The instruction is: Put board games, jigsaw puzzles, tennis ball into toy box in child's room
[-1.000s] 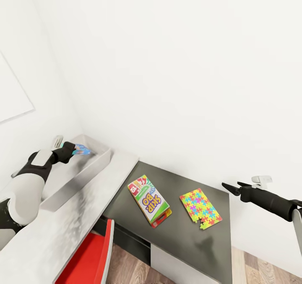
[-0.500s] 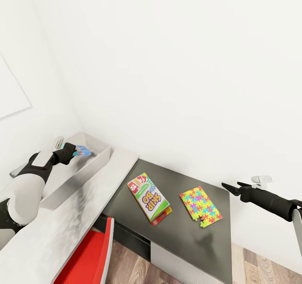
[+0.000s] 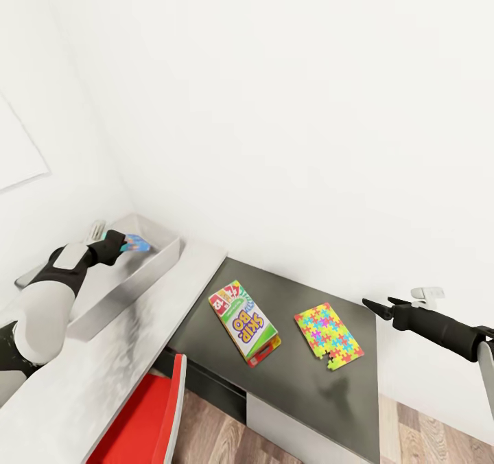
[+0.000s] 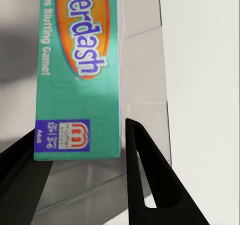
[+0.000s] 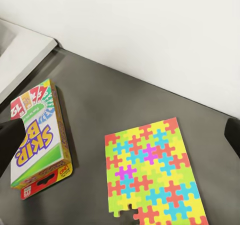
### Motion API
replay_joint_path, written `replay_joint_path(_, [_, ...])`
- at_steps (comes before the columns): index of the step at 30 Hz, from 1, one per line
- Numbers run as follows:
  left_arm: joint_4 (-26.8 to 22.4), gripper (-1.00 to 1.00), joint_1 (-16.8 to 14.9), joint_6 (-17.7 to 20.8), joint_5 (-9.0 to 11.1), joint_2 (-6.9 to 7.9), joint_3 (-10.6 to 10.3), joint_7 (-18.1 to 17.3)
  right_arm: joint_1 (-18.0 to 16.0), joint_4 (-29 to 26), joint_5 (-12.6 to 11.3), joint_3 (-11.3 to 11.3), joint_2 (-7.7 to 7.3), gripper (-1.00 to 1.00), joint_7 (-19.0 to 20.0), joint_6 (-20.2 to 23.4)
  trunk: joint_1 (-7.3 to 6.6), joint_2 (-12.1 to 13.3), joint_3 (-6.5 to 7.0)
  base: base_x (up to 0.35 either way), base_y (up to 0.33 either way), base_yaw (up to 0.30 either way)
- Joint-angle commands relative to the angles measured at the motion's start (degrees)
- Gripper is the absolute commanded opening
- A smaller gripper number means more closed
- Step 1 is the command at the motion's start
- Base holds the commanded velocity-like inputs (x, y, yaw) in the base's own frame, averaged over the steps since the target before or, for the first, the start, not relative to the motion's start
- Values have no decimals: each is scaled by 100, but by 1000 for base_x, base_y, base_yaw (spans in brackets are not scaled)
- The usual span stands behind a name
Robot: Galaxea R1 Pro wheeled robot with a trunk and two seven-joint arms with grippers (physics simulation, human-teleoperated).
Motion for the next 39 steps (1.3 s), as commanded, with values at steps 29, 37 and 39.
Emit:
replay_joint_path(29, [-10,-100,-124,-6,-15,44,14,-71,-5,-2,-36,-12,1,100,211,45,3,-11,-19,0,0,0])
replay_joint_path(37, [-3,-100,-126,8,-6,30,16,-70,-5,-2,-32,-35,1,100,324,45,3,-11,-31,0,0,0])
replay_joint_path(39, [-2,-100,-126,18,-6,24,16,-70,-5,-2,-32,-36,1,100,343,46,3,-11,-41,0,0,0])
